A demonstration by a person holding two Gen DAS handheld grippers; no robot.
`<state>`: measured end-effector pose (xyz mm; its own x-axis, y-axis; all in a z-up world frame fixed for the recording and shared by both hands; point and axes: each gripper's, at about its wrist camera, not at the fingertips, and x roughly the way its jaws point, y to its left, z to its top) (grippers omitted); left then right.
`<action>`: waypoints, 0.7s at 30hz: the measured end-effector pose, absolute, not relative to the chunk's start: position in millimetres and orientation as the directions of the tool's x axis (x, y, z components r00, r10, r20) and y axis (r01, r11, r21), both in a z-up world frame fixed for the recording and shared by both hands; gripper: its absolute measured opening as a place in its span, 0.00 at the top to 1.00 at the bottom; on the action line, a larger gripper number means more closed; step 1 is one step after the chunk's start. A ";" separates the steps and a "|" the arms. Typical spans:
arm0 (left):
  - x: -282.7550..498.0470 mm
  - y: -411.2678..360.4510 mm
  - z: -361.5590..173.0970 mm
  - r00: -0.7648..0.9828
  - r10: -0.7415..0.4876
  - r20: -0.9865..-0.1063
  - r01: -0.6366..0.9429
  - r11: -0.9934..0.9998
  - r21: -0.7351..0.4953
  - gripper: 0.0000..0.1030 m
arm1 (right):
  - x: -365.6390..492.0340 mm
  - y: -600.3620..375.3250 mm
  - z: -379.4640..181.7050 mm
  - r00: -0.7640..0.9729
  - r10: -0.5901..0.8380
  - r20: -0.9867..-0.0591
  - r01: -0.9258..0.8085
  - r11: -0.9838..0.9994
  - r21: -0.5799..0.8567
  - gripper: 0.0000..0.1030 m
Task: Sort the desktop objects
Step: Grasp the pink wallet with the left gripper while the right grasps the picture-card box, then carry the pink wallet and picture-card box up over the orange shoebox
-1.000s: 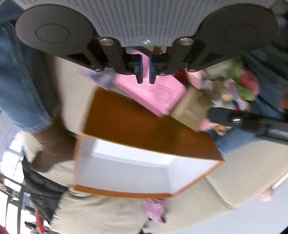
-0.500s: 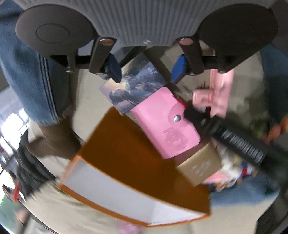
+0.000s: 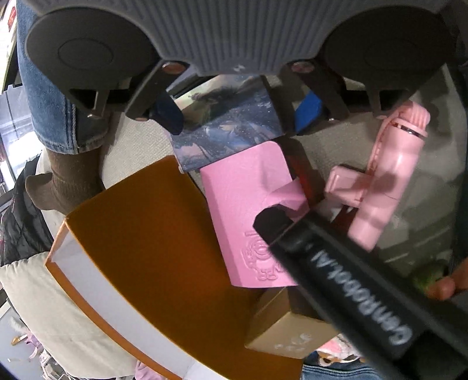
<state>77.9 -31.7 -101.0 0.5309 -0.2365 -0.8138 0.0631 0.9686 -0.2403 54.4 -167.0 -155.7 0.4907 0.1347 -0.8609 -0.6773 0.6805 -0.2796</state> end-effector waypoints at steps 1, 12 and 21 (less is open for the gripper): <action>75.2 -31.6 -97.2 0.536 -0.248 -0.807 0.083 0.967 -0.241 0.34 | 54.8 -168.4 -155.4 0.489 0.138 -0.861 -0.677 0.683 -0.275 0.18; 73.0 -31.7 -66.6 0.565 -0.402 -0.721 0.241 0.916 -0.322 0.40 | 59.9 -187.0 -145.1 0.480 0.174 -0.860 -0.642 0.737 -0.210 0.25; 110.1 -46.9 -80.9 0.481 -0.440 -0.758 0.250 0.898 -0.363 0.64 | 47.5 -188.3 -155.2 0.512 0.135 -0.848 -0.665 0.687 -0.292 0.16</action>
